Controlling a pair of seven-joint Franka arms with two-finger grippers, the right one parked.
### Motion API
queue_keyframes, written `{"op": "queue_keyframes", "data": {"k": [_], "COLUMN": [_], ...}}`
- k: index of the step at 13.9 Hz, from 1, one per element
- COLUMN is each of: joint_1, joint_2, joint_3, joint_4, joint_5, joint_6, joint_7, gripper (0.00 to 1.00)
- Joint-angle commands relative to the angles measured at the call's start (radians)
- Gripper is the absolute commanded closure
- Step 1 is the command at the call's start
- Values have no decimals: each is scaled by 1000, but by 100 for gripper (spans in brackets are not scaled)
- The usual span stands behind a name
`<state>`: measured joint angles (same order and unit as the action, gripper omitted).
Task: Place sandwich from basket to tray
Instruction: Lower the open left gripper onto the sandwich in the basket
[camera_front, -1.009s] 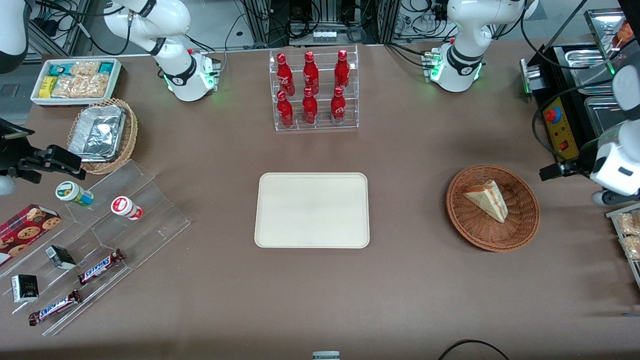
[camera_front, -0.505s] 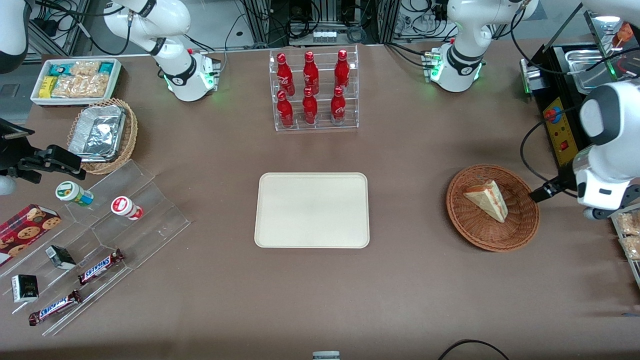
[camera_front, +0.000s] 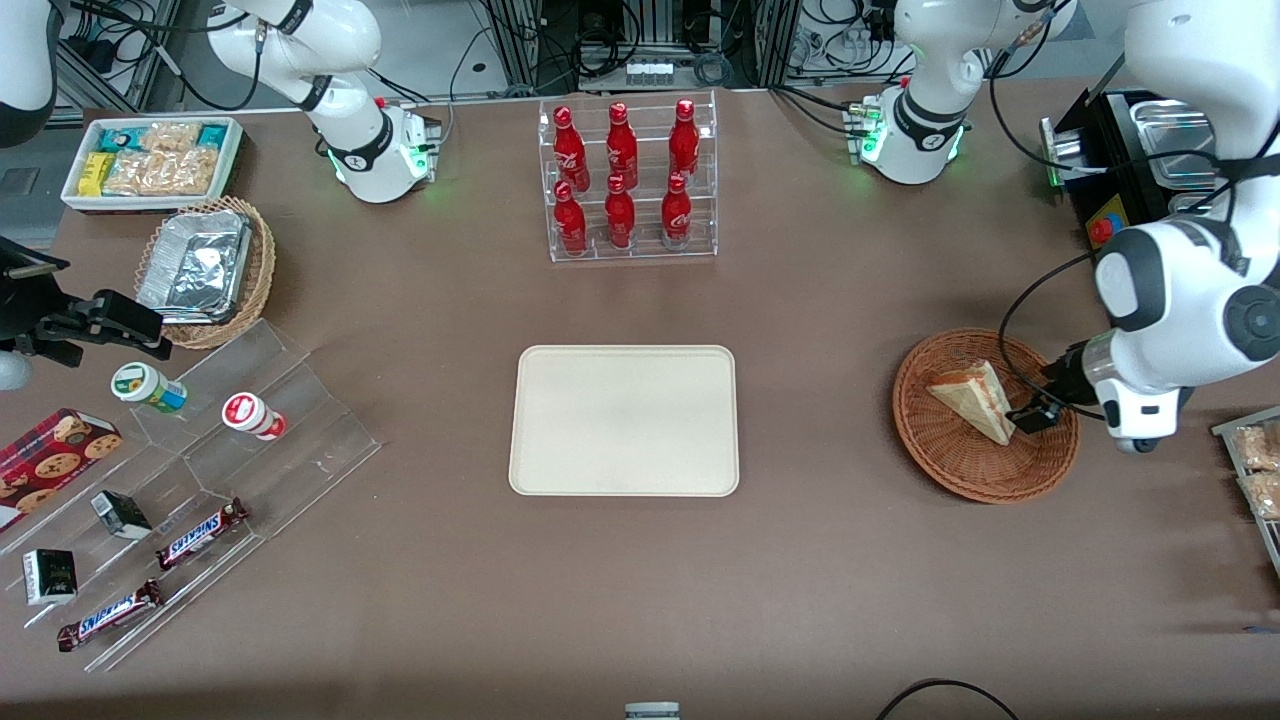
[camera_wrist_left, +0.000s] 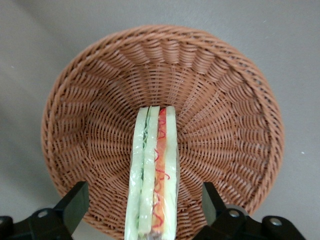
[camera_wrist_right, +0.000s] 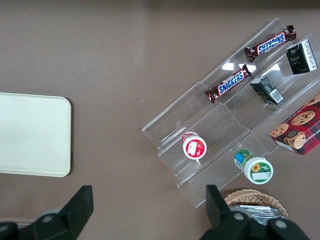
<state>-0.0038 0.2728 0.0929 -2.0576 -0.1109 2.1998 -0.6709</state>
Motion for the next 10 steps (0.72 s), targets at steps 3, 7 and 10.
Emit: {"op": "queue_keyframes", "data": {"k": [3,7,10], "joint_1": [-24,-57,-102], "joint_2": [-9,6,23], "joint_3": [7,7,7], "joint_4": [-118,-125,-148], "joint_5": [-16,-26,-26], "joint_6": [127,138,175], "joint_7": [-22,-29,-85], "gripper": [0,0,11]}}
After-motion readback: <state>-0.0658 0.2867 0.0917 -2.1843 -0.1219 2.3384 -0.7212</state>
